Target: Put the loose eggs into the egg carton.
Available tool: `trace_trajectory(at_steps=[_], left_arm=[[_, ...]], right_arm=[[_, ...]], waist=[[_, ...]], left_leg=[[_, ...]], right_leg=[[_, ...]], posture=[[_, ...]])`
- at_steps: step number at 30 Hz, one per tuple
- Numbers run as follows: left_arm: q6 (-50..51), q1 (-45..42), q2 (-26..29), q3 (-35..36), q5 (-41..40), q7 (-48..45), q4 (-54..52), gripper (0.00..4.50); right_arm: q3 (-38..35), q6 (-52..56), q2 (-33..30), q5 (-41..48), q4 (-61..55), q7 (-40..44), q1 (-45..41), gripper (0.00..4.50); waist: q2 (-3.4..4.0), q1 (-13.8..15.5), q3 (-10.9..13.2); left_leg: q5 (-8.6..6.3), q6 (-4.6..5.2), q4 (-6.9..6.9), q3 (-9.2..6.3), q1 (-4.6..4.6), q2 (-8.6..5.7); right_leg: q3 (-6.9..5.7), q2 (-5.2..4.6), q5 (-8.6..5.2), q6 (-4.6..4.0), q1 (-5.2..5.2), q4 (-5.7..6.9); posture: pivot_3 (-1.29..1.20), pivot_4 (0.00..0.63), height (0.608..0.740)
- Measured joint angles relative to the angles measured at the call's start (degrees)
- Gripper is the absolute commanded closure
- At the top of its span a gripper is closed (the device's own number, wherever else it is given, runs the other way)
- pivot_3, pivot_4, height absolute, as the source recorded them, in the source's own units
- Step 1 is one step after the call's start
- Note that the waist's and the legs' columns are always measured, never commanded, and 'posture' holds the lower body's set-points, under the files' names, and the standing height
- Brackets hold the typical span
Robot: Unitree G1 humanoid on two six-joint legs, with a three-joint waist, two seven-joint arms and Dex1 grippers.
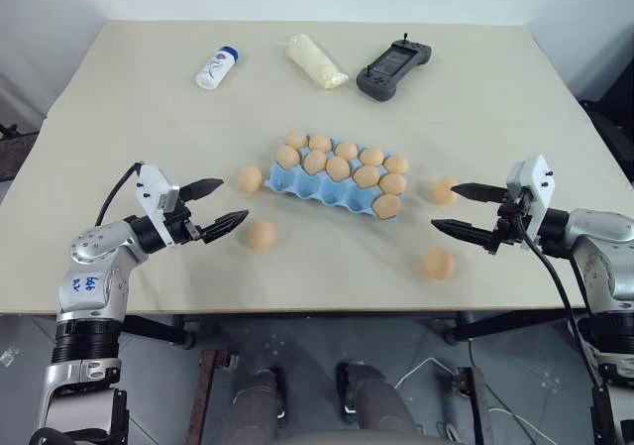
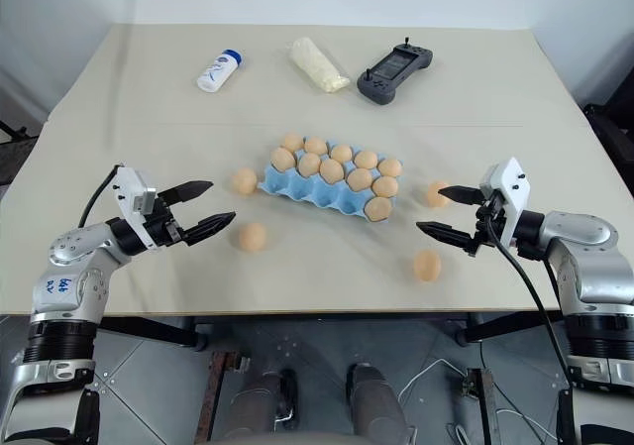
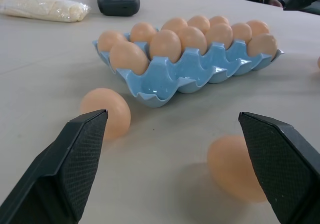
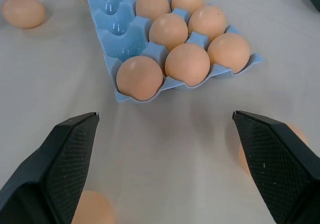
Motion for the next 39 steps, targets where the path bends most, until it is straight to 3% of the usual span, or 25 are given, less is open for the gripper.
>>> trace_trajectory(at_steps=[19, 32, 39], left_arm=[[0.3, -1.0, -0.6, -0.6, 1.8, 3.7, 0.9, 0.04], [-2.5, -1.0, -2.2, -0.3, -1.4, -5.1, 1.1, 0.04], [-4.0, -0.1, -2.3, -0.5, -2.4, -10.7, 1.1, 0.04]], right_arm=[[-0.7, 2.0, 0.0, 1.0, -3.1, -2.9, 0.9, 0.00], [-16.8, 14.3, -3.7, 10.2, -29.2, -6.3, 30.0, 0.00], [-16.2, 18.4, -2.5, 12.1, -36.7, -11.4, 33.6, 0.00]], waist=[[0.00, 0.3, 0.0], [-0.01, 1.1, 0.0], [-0.04, 0.8, 0.0]], left_leg=[[0.01, 0.02, 0.25, -0.02, 0.00, 0.00], [-0.12, -0.13, 0.26, -0.12, 0.04, -0.02], [-0.08, -0.13, 0.36, -0.14, 0.12, -0.01]], right_leg=[[0.00, 0.00, 0.00, 0.00, 0.00, 0.23], [-0.03, -0.04, 0.00, 0.00, 0.15, 0.17], [-0.02, -0.03, 0.00, -0.02, 0.19, 0.28]], posture=[[0.00, 0.150, 0.740], [0.00, 0.150, 0.740], [0.00, 0.150, 0.740]])
